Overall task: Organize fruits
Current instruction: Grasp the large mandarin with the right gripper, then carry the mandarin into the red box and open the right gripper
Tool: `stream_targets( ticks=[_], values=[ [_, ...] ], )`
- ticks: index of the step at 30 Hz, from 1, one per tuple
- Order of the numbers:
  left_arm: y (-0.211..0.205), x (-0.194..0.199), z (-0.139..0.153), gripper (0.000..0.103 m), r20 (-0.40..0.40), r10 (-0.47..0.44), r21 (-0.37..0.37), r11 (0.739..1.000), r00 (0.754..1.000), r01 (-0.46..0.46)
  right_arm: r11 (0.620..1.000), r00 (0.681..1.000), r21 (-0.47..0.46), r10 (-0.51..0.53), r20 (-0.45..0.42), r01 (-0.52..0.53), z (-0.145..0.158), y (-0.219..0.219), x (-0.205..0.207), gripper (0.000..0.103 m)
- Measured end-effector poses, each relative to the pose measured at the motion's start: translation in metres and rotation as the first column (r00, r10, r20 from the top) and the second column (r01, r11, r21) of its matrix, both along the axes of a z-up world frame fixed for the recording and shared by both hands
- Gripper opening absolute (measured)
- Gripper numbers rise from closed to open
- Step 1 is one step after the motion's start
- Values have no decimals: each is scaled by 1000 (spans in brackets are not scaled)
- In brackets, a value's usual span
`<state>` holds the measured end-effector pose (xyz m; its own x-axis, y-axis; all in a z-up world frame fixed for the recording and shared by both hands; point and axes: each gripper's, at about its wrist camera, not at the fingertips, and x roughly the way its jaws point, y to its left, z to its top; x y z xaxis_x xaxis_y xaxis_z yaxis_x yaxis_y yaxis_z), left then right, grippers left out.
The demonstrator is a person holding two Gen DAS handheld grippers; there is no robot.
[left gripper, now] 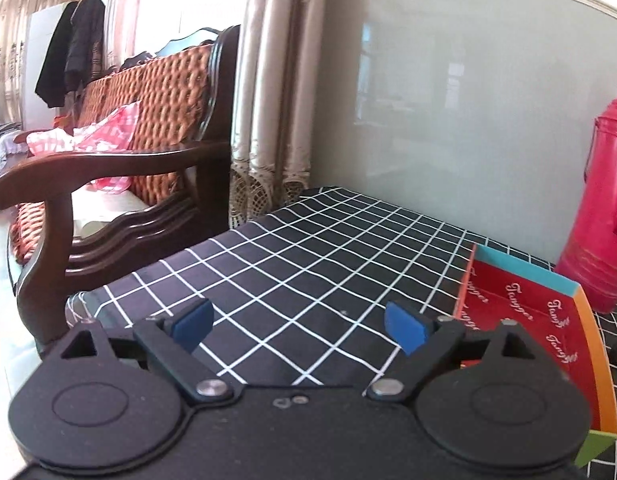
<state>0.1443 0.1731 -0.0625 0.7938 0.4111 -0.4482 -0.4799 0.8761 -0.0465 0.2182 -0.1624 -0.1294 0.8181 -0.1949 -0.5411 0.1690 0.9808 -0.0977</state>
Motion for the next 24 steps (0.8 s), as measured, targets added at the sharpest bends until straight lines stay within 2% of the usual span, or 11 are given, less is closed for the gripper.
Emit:
stream_targets(
  ticks=[3, 4, 8, 9, 13, 18, 21, 24],
  values=[
    [2, -1, -1, 87, -3, 3, 2, 1000, 1000, -3, 998, 1000, -58, 11, -11, -12, -1, 7, 4, 44],
    [3, -1, -1, 87, -3, 4, 1, 1000, 1000, -4, 996, 1000, -86, 10, -11, -11, -2, 9, 5, 37],
    [4, -1, -1, 88, -5, 8, -6, 1000, 1000, -8, 994, 1000, -102, 29, -12, -30, -3, 8, 5, 36],
    [4, -1, -1, 88, -6, 9, -12, 1000, 1000, -9, 996, 1000, -86, 30, -8, -30, -3, 6, 3, 36],
    [6, 0, -1, 88, -5, 12, -36, 999, 1000, -12, 994, 998, 92, 48, 32, -50, 4, -12, -4, 35],
    [8, -2, -2, 89, -7, 25, -38, 999, 1000, -25, 973, 985, 198, 95, 141, -122, 17, -11, -16, 35],
    [10, -2, -3, 89, -12, 34, -42, 998, 999, -35, 934, 953, 263, 176, 248, -241, 27, -1, -30, 35],
    [13, -3, -4, 89, -20, 47, -50, 998, 999, -48, 881, 902, 286, 279, 330, -377, 37, 17, -43, 35]
  ],
)
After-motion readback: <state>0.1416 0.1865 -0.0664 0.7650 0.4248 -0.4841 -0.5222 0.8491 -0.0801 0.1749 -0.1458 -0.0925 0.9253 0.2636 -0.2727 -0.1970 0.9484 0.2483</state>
